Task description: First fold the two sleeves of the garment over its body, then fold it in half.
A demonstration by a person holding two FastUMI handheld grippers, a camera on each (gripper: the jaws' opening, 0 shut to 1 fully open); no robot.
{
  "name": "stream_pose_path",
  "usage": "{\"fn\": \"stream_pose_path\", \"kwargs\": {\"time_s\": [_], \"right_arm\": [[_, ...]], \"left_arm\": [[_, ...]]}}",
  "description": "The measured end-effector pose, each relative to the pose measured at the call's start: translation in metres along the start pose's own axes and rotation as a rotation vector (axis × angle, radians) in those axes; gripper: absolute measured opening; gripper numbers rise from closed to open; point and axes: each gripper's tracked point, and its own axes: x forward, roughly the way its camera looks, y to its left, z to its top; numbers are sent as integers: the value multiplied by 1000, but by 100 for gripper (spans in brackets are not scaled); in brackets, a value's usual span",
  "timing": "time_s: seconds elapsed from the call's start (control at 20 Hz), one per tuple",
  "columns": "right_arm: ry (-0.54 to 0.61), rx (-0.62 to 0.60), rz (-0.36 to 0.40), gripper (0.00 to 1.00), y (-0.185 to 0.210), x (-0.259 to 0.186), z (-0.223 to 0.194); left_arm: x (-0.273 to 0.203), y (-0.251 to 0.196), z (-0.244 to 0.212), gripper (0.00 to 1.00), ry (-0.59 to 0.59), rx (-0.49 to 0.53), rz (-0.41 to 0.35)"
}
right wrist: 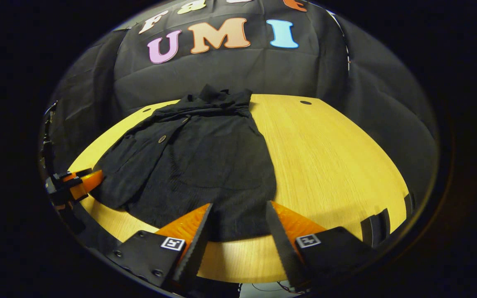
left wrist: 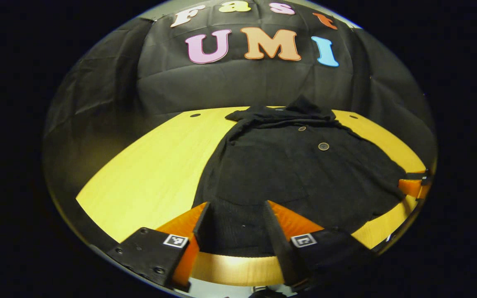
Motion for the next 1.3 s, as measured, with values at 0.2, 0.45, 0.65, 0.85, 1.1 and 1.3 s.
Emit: {"fn": "stream_pose_path", "kwargs": {"time_s": [0.2,0.45,0.65,0.85,1.1,1.3], "right_arm": [[4,6,57,24,18,2,2],[31,28,118,6,29,7,7],[43,13,126,6,29,-6,7],[42,52,157,6,31,-41,10],[30,98,151,6,34,-95,6],[-71,69,126,6,42,-114,54]], "left_arm": [[7,-18,0,24,21,66,-32],[8,-20,2,0,52,58,-3],[4,-17,5,0,78,-4,-36],[-17,-11,8,0,102,-43,-53],[-74,-8,1,0,125,-80,-67],[-88,3,50,0,27,-97,-64]]}}
